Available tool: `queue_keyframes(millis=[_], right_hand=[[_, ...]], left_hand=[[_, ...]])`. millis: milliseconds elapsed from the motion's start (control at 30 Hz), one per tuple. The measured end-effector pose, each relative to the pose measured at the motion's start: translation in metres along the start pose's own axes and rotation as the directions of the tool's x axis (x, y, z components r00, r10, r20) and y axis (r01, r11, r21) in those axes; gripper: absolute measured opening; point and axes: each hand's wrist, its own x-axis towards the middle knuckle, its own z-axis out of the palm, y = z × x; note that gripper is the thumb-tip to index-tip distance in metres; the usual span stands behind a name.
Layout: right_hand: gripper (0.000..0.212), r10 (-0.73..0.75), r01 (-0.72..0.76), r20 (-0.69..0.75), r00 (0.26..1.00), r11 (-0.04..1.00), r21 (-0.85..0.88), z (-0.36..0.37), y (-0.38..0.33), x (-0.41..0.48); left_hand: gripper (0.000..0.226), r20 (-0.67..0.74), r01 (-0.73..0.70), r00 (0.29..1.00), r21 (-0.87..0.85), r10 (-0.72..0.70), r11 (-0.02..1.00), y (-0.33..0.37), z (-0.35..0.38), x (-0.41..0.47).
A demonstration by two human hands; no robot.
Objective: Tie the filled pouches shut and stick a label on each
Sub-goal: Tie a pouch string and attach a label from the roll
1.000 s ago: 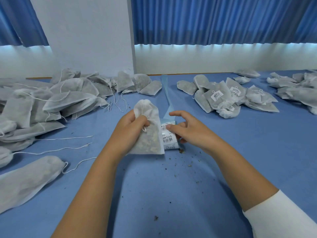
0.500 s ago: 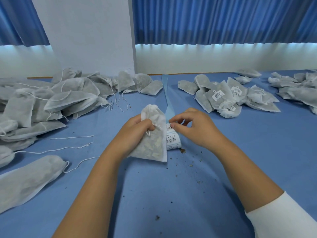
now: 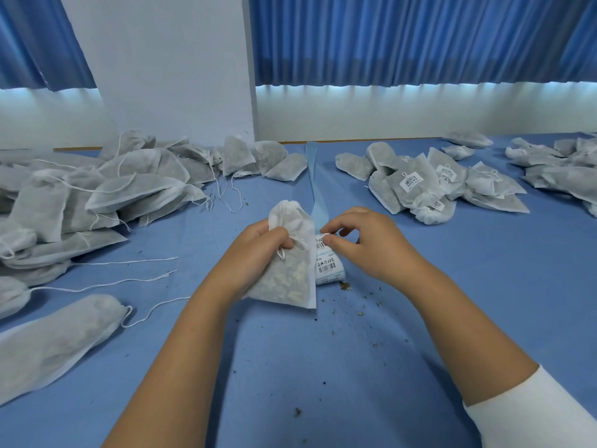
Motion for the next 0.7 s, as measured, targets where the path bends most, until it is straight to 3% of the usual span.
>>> queue_keyframes(millis=[167, 467, 600, 700], right_hand=[[0.014, -0.046, 0.045, -0.07, 0.997, 0.999, -0.005, -0.0012, -0.0032, -0.0025], [0.011, -0.046, 0.041, -0.076, 0.996, 0.997, -0.071, -0.0021, -0.0055, -0.0033], [0.011, -0.065, 0.057, -0.079, 0.995, 0.994, -0.097, -0.0028, -0.0054, -0.0048], [0.01, -0.099, 0.08, -0.1, 0.99, 0.981, -0.178, -0.003, -0.0067, -0.0065]], left_hand=[[0.016, -0.006, 0.0, 1.0, -0.002, 0.0, 1.0, 0.0005, -0.0002, 0.0003], [0.009, -0.009, -0.009, 1.0, -0.012, 0.009, 1.0, 0.0014, -0.0007, -0.0001], [0.041, 0.025, -0.016, 1.0, -0.012, 0.016, 1.0, 0.0027, -0.0017, -0.0013], [0.032, 0.014, -0.009, 1.0, -0.015, 0.009, 1.0, 0.0034, -0.0021, -0.0028]])
